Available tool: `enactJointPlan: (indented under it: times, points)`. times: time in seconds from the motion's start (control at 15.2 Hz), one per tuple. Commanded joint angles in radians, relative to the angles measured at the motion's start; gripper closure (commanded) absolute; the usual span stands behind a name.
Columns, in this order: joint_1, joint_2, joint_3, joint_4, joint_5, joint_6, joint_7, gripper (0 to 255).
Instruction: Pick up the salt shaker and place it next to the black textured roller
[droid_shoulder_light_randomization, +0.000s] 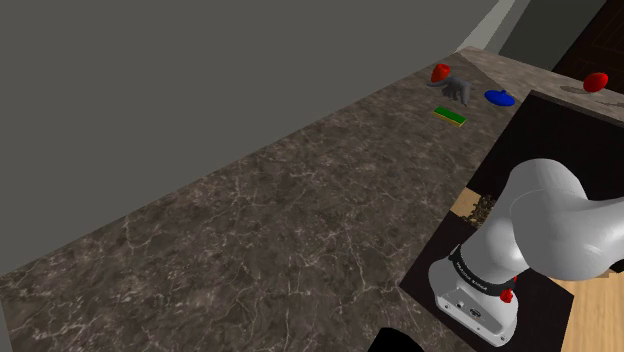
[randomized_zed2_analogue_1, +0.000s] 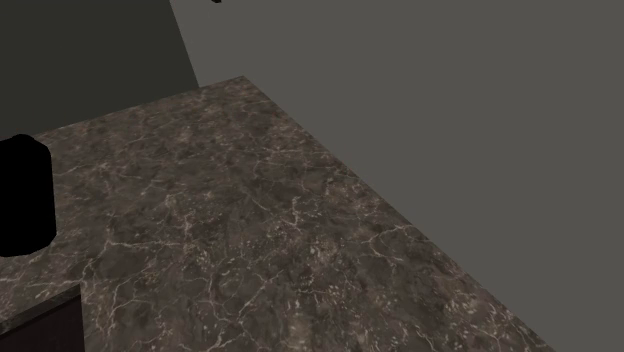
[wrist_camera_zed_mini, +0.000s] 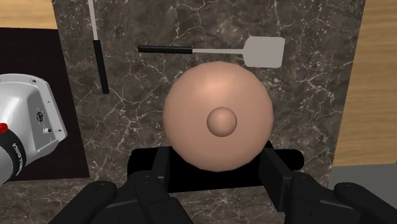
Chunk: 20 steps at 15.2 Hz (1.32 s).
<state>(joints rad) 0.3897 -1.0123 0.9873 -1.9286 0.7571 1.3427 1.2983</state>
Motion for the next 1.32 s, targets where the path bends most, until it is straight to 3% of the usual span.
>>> enactJointPlan:
  times: [0.0, 1.25]
  points:
    - [0.007, -0.013, 0.010, -0.028, 0.011, 0.019, -0.004, 255]
    - [0.057, -0.108, 0.132, -0.253, 0.130, 0.186, -0.040, 255]
